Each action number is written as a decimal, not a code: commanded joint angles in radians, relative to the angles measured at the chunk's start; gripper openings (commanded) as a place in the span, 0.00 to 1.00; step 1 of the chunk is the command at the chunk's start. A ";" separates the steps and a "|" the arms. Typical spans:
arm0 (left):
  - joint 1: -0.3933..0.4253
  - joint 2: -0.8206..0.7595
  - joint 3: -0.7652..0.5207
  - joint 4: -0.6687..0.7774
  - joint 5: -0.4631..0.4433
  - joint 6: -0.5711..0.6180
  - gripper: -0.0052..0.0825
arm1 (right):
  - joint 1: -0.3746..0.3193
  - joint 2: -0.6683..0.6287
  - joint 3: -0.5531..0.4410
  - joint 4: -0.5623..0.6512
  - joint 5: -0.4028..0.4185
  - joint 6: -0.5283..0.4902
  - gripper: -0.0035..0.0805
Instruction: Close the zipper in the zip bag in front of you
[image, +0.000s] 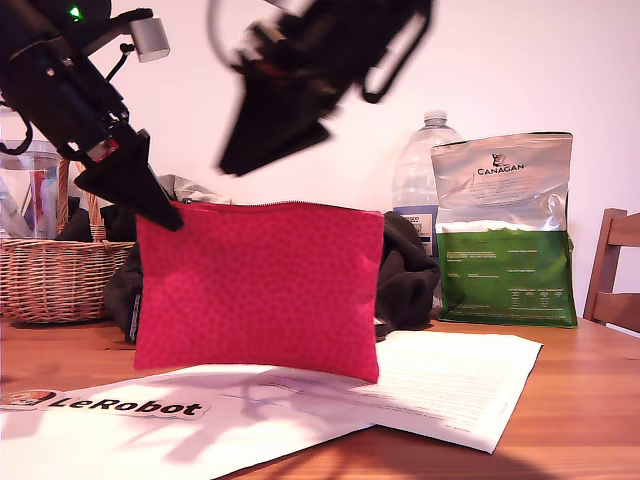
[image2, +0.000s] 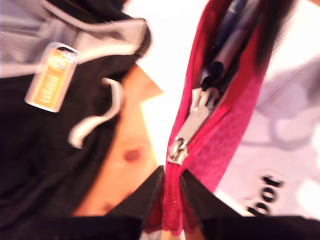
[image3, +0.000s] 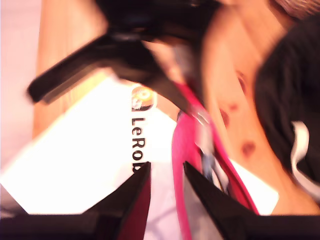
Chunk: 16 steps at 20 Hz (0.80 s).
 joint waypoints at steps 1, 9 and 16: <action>-0.009 0.003 0.004 0.037 0.005 0.005 0.03 | -0.030 0.016 0.006 0.001 -0.080 0.115 0.26; -0.071 0.003 0.004 0.108 0.005 0.005 0.03 | -0.070 0.016 0.006 0.074 -0.200 0.647 0.27; -0.086 -0.008 0.004 0.163 -0.062 -0.014 0.03 | -0.114 0.016 0.006 0.065 -0.244 0.958 0.27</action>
